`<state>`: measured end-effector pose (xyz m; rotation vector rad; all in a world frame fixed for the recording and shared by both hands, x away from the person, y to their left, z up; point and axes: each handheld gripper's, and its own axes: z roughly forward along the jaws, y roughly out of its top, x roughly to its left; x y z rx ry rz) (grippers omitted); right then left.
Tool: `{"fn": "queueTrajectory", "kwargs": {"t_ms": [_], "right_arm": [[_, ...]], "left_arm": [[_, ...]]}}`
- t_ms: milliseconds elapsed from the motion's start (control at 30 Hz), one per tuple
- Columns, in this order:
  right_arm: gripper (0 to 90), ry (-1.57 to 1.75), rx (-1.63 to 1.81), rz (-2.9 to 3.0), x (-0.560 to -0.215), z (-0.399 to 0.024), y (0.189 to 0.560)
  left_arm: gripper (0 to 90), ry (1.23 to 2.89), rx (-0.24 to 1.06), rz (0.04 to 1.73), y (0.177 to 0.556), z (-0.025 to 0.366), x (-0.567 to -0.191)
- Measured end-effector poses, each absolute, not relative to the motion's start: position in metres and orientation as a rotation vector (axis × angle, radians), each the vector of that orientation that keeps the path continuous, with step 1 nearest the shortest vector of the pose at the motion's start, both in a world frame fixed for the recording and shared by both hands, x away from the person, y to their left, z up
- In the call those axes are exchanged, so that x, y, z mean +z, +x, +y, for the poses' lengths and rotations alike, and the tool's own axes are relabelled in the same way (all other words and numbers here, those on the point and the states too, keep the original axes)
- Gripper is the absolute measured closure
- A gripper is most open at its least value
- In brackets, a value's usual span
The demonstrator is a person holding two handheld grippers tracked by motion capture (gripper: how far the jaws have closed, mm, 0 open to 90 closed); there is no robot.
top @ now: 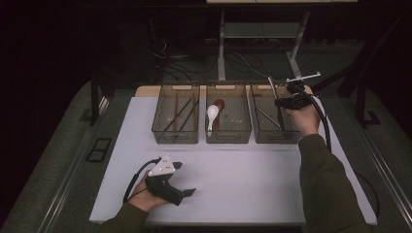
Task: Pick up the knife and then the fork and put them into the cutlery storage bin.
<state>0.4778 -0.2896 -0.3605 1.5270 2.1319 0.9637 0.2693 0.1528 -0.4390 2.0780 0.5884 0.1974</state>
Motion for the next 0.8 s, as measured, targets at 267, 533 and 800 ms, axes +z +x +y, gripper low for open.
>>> {"fn": "queueTrajectory", "kwargs": {"t_ms": [267,533,800], "right_arm": [[80.0,1.549,0.928,2.145,-0.368,-0.286,0.484],[79.5,1.622,0.881,2.152,-0.377,-0.285,0.491],[68.2,1.659,0.904,2.110,-0.377,-0.289,0.494]], "left_arm": [[0.0,2.066,0.196,0.596,0.269,0.154,-0.439],[0.0,2.064,0.194,0.598,0.269,0.154,-0.439],[0.0,2.058,0.193,0.601,0.269,0.154,-0.439]]}}
